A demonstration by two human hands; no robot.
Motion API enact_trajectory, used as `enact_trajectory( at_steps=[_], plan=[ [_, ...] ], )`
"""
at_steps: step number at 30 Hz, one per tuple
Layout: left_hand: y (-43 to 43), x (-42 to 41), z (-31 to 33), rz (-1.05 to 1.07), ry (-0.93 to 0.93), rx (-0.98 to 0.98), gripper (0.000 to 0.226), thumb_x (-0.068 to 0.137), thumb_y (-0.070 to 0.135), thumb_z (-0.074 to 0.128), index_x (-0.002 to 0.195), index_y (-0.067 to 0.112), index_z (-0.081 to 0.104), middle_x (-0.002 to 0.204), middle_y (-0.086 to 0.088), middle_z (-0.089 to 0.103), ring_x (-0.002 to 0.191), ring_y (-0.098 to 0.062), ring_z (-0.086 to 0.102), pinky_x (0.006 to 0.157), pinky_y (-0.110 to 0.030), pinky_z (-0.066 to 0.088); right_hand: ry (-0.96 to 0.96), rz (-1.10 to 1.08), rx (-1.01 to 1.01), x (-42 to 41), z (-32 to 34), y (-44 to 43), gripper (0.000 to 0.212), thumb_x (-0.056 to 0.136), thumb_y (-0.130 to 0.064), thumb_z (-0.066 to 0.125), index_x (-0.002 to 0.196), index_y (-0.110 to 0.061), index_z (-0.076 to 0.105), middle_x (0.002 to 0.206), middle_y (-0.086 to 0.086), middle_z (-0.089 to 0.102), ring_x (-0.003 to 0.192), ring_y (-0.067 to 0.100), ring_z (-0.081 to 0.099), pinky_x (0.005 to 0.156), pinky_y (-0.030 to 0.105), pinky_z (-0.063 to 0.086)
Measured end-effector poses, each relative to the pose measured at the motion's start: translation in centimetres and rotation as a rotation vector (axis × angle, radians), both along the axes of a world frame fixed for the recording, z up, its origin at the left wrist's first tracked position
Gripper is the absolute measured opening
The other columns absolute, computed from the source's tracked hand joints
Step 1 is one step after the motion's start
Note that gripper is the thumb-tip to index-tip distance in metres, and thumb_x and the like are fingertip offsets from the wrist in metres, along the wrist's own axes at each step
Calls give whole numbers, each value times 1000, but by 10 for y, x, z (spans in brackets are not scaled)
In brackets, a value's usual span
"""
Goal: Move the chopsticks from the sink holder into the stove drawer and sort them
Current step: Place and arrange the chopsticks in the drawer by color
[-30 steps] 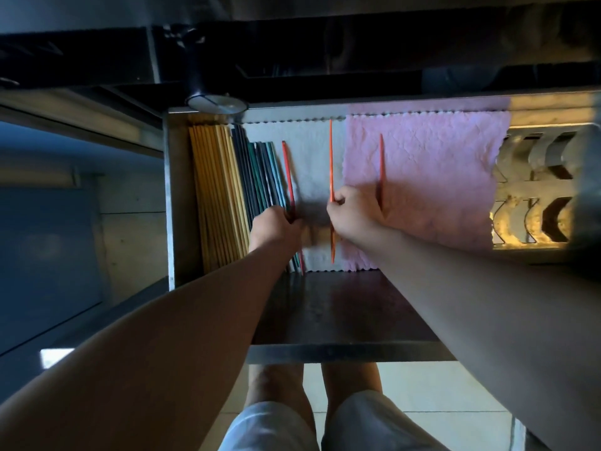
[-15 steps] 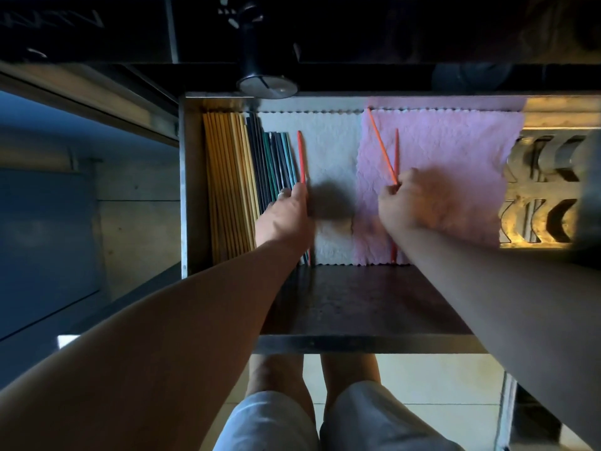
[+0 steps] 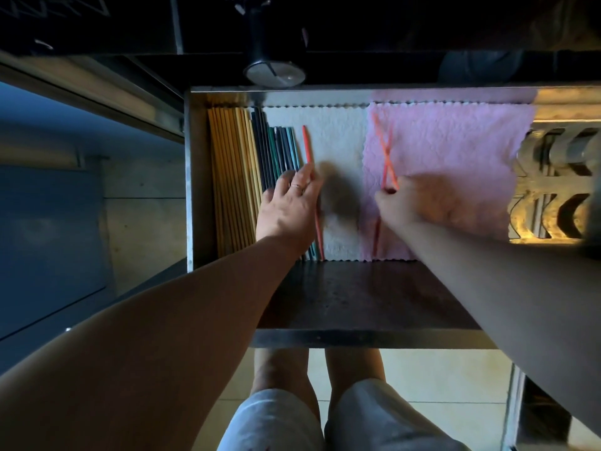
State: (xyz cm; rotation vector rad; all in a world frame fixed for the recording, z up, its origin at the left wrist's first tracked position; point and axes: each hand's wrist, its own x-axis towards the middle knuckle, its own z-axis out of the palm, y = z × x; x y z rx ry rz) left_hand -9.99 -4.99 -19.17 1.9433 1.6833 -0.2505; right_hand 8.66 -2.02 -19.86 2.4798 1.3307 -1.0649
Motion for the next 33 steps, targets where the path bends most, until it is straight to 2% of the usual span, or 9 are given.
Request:
enact_trajectory(
  at_steps=[2,4,7,12,14,21,25,29,33],
  plan=[
    [-3,-5,-2,-78,48,-78,71,96,12,47,155,31,13,164,11,-4,150,-25,3,117,-47,18,184,-22,7,-15,-5,-4,11,87,-14,59,79,-7,63,71,8,52,75,21,50,51,26,29],
    [-6,-10,-2,-113,87,-138,81,93,9,51,156,31,6,162,15,-17,151,-23,-6,119,-47,12,228,26,-12,-31,-7,-5,24,85,-19,63,65,-14,52,63,5,49,71,22,51,54,26,32],
    [-7,-17,0,-110,105,-197,84,93,14,52,156,32,-2,161,16,-21,151,-20,-9,119,-46,12,293,2,-57,-52,-8,0,19,87,-16,62,71,-13,53,59,3,43,56,19,44,45,18,33],
    [-6,-24,3,-106,104,-204,77,97,15,46,156,33,-1,162,15,-17,151,-20,-6,119,-47,13,301,-17,-34,-71,-20,9,40,76,-35,69,49,-16,46,57,1,50,63,20,53,60,26,38],
    [-6,-27,3,-101,99,-183,76,96,12,45,156,31,2,162,14,-16,151,-21,-5,119,-48,13,331,-79,-13,-72,-20,10,38,75,-41,63,52,-14,49,54,0,49,63,21,55,61,30,40],
    [-6,-23,-2,-264,96,-142,88,93,12,51,156,29,-8,159,9,-29,149,-21,-18,121,-51,4,226,-115,59,-59,-15,7,35,90,-14,52,56,-12,41,56,0,41,72,21,48,63,24,28],
    [-2,-21,-5,-368,150,-146,90,94,15,52,155,27,-11,159,7,-30,149,-24,-20,119,-54,1,139,2,123,-63,-12,4,19,91,-14,51,80,-5,65,79,17,60,75,27,53,58,26,29],
    [-3,-23,1,-367,167,-169,85,94,15,50,156,29,-6,162,6,-22,150,-27,-14,119,-55,3,1,146,99,-66,-11,4,16,91,-16,50,76,-16,56,68,8,48,74,21,47,50,28,20],
    [-6,-29,6,-330,144,-187,82,92,11,50,155,32,3,162,7,-20,150,-29,-12,118,-55,2,116,137,94,-76,-12,7,15,87,-14,62,94,-2,69,92,17,70,91,29,65,72,28,45]
  ],
)
